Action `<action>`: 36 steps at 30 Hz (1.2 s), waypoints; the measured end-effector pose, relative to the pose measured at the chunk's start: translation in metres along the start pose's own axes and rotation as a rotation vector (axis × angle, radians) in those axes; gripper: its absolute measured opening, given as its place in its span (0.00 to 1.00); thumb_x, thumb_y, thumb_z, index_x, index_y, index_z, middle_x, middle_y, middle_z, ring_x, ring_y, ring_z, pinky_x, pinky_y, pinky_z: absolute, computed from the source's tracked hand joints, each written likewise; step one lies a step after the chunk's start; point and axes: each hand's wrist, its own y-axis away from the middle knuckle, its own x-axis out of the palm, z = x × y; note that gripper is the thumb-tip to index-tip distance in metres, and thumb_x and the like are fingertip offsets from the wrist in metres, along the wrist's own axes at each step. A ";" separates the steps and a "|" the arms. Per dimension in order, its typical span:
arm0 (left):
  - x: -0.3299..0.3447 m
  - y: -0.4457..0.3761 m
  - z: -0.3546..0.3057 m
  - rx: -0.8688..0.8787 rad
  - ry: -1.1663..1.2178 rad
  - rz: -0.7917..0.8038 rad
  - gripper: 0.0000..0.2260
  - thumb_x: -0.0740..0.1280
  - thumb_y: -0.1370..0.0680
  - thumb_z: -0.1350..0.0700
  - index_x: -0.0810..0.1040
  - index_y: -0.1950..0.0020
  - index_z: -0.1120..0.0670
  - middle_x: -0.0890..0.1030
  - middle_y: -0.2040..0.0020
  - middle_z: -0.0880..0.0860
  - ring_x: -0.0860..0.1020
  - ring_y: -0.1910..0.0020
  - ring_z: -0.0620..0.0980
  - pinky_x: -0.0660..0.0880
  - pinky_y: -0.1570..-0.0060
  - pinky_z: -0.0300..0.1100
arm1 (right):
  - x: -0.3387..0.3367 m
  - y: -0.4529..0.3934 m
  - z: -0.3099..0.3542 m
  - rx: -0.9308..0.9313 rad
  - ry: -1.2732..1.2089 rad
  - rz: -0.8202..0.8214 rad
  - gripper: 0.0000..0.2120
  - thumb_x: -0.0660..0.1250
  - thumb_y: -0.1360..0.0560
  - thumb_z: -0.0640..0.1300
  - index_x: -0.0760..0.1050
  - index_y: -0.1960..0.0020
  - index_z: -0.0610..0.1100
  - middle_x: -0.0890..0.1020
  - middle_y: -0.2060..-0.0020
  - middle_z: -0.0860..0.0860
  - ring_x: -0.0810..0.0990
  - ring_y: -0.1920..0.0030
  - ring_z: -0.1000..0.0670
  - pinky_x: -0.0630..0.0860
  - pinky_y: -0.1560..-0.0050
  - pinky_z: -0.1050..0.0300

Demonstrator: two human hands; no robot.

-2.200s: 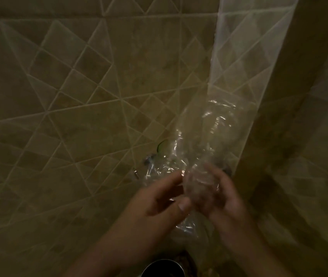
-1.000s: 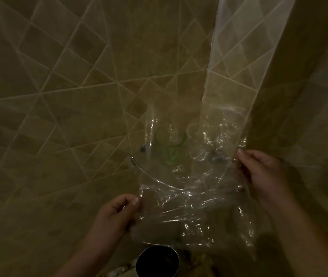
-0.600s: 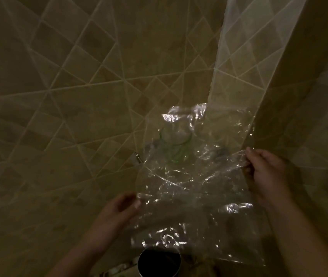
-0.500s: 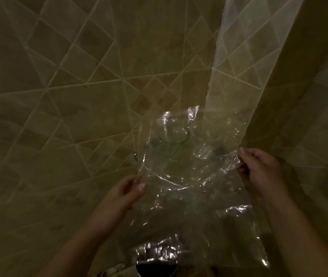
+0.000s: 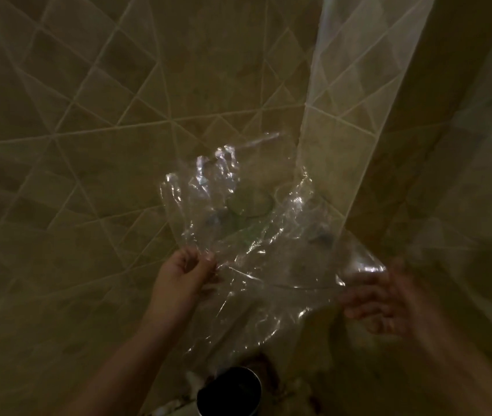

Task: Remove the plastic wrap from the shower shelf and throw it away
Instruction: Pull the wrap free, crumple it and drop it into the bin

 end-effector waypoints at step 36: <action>0.009 0.032 -0.007 -0.067 -0.057 0.203 0.31 0.75 0.33 0.66 0.69 0.34 0.49 0.80 0.41 0.52 0.83 0.50 0.47 0.80 0.57 0.39 | -0.008 -0.061 0.011 -0.297 -0.181 -0.310 0.12 0.65 0.25 0.48 0.81 0.64 0.48 0.80 0.75 0.53 0.75 0.75 0.56 0.70 0.76 0.64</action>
